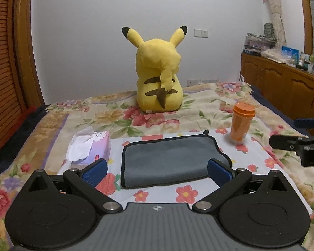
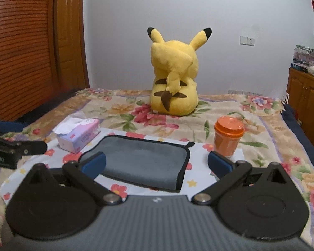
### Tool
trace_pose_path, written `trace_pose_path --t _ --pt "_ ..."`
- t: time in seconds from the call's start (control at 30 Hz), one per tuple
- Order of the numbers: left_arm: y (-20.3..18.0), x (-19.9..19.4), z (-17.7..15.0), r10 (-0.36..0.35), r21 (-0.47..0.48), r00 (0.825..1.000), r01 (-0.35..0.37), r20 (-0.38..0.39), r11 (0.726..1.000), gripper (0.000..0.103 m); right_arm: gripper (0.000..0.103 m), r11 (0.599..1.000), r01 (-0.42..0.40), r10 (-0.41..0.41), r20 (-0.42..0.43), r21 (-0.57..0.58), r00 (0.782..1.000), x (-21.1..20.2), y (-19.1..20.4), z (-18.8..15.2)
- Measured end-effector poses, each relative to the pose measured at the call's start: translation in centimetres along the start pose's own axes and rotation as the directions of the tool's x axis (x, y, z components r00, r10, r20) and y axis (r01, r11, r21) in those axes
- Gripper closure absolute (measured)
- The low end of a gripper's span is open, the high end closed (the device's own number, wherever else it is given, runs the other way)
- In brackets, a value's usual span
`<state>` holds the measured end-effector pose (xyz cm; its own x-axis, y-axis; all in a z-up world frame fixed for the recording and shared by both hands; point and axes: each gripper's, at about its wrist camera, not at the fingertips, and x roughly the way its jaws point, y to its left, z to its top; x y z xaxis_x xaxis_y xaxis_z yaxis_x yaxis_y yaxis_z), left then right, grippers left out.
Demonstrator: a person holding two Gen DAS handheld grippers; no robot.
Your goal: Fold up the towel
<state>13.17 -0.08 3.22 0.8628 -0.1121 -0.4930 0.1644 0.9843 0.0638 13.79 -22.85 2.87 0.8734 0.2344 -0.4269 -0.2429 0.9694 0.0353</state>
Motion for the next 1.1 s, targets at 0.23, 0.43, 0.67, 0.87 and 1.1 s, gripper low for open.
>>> trace_pose_path --t 0.23,0.43,0.67,0.87,1.1 --pt "-0.6 -2.7 -0.4 0.007 0.003 1.000 -0.007 0.003 1.000 0.000 0.000 1.000 0.010 -0.011 0.036 0.023 0.999 -2.8 0.1 0.2" --pt "-1.1 -4.3 -1.3 0.017 0.020 1.000 -0.017 0.008 1.000 0.000 0.000 0.999 0.017 -0.018 0.041 0.027 0.999 -4.2 0.3 -0.4" --pt "-1.7 -5.3 -3.0 0.012 0.010 1.000 -0.012 -0.013 1.000 0.000 0.000 0.999 0.011 -0.013 0.040 0.045 0.999 -5.3 0.5 -1.4" --pt "-2.0 -5.5 -4.7 0.009 -0.011 0.999 -0.010 -0.033 1.000 0.000 0.000 0.999 0.013 -0.014 0.026 0.041 1.000 -5.8 1.0 -2.7" --pt "-2.1 -5.6 -5.9 0.007 -0.017 0.999 -0.007 -0.052 1.000 0.000 0.000 0.999 0.007 -0.007 0.008 0.031 1.000 -6.1 2.2 -4.3"
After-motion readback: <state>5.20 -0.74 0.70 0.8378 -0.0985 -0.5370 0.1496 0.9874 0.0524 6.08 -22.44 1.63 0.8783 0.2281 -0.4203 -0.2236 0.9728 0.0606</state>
